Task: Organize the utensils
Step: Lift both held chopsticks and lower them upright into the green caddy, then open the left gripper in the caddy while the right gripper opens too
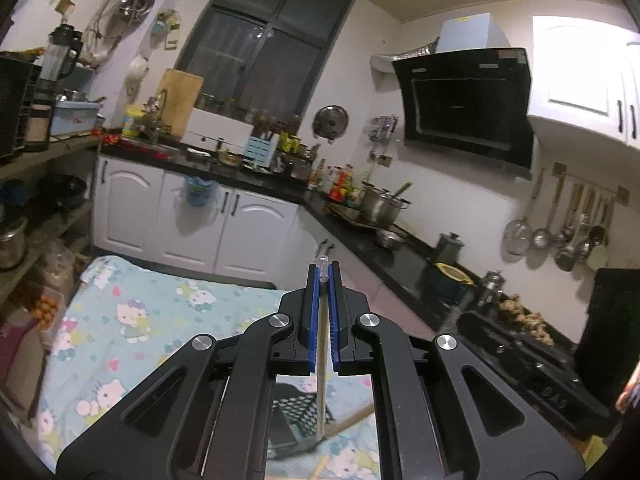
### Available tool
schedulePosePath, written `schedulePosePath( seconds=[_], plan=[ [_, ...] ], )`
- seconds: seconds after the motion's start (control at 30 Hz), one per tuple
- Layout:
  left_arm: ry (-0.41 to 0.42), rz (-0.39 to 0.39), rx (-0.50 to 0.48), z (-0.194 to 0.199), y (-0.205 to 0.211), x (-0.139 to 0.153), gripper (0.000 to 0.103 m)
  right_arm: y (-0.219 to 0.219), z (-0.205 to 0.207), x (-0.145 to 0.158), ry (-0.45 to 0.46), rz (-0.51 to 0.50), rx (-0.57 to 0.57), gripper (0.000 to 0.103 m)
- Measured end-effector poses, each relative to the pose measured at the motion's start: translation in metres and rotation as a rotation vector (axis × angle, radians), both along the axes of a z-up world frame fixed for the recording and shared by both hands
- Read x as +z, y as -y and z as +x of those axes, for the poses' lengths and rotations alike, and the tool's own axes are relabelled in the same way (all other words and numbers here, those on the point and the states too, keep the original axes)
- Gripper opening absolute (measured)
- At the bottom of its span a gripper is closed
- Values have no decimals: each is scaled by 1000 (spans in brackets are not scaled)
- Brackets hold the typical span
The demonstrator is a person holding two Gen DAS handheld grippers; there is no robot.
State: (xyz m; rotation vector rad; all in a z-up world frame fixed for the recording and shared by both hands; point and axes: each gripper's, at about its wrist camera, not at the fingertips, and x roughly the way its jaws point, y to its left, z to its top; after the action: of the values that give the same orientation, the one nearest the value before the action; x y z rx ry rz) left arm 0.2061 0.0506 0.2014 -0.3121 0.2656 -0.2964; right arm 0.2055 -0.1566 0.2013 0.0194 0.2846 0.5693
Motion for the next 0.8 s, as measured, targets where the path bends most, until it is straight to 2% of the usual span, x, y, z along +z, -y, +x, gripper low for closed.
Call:
schedulePosePath(
  seconds=[0.27,0.8],
  plan=[
    [-39,26,46,27,-3,-28,2,-2,30,-14,-35,10,-35,1],
    [-106,67,86,54,13,-85,2,-8,75,-69,-166,1,-70,1]
  ],
)
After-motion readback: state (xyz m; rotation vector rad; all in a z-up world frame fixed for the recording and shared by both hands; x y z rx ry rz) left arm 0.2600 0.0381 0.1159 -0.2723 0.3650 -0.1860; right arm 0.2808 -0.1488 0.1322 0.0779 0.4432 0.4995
